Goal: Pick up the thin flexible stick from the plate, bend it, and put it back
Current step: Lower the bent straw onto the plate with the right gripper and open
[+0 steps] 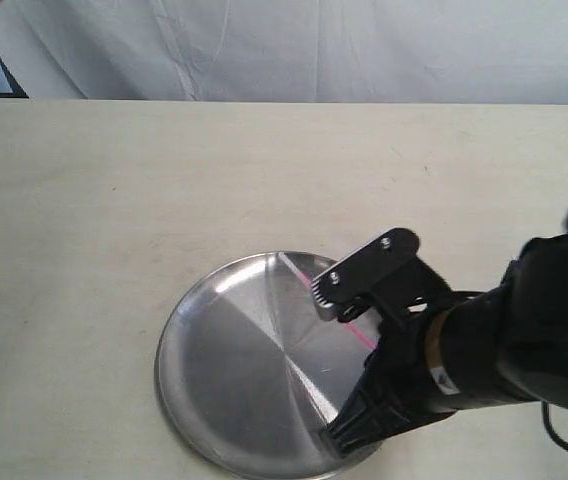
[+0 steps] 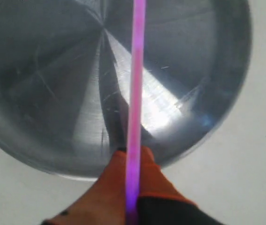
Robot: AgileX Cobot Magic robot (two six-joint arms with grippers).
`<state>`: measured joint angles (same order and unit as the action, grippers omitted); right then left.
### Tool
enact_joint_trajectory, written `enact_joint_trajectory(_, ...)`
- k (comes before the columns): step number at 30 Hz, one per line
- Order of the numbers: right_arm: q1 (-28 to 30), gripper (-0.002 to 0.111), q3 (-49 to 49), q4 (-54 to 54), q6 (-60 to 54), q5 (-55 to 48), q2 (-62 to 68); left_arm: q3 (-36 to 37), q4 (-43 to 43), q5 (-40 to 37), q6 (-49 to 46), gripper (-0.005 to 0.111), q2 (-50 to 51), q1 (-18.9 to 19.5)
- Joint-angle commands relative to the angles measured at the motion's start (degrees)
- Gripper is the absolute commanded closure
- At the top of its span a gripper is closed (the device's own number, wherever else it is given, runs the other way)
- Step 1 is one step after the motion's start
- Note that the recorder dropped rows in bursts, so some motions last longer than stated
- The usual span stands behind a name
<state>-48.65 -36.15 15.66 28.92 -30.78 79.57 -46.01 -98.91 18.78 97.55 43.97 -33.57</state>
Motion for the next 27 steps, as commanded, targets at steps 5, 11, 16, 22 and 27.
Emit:
enact_joint_trajectory(5, 4.65, 0.109, 0.23, -0.39, -1.81, 18.53, 14.03, 0.03, -1.03, -10.12, 0.81, 0.082, -1.31, -0.23)
enact_joint_trajectory(11, 4.67, 0.107, -1.25, -0.51, -1.81, 21.9, 14.97, 0.03, -1.03, -20.23, 0.8, 0.082, -1.31, -0.23)
enact_joint_trajectory(16, 4.67, 0.073, -2.78, -0.1, -1.81, 20.77, 14.97, 0.03, -1.03, -25.23, 0.8, 0.082, -1.31, -0.23)
enact_joint_trajectory(22, 4.67, 0.056, -6.55, -0.1, -1.81, 11.74, 14.16, 0.03, -1.03, -25.84, 0.8, 0.082, -1.31, -0.23)
enact_joint_trajectory(27, 4.67, 0.081, -7.16, 0.73, -1.81, 9.47, 8.27, 0.03, -1.03, -25.84, 0.8, 0.082, -1.31, -0.23)
